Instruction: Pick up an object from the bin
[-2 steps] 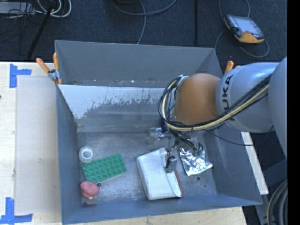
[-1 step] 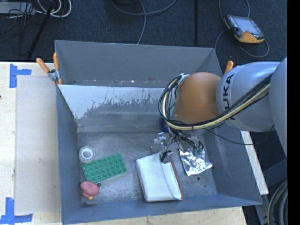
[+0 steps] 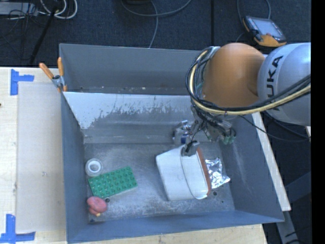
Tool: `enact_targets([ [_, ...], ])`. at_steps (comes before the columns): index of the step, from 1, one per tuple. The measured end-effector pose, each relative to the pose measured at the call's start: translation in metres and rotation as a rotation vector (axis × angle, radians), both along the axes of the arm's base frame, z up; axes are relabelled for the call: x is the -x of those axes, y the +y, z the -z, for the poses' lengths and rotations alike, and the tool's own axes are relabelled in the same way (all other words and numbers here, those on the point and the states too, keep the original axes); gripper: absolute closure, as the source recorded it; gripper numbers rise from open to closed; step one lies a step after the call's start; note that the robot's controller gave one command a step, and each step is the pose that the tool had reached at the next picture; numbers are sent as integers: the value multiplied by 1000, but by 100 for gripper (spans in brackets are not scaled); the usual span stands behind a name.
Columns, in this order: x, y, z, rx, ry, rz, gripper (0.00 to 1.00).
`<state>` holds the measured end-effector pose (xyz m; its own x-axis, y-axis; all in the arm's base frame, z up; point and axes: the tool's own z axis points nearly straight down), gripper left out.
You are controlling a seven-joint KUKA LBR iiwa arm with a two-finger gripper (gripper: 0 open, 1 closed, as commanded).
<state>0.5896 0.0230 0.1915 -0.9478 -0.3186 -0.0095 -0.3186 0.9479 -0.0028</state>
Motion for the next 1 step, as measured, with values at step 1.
enact_targets([
  [1, -8, 14, -91, -2, -1, 95, 100],
])
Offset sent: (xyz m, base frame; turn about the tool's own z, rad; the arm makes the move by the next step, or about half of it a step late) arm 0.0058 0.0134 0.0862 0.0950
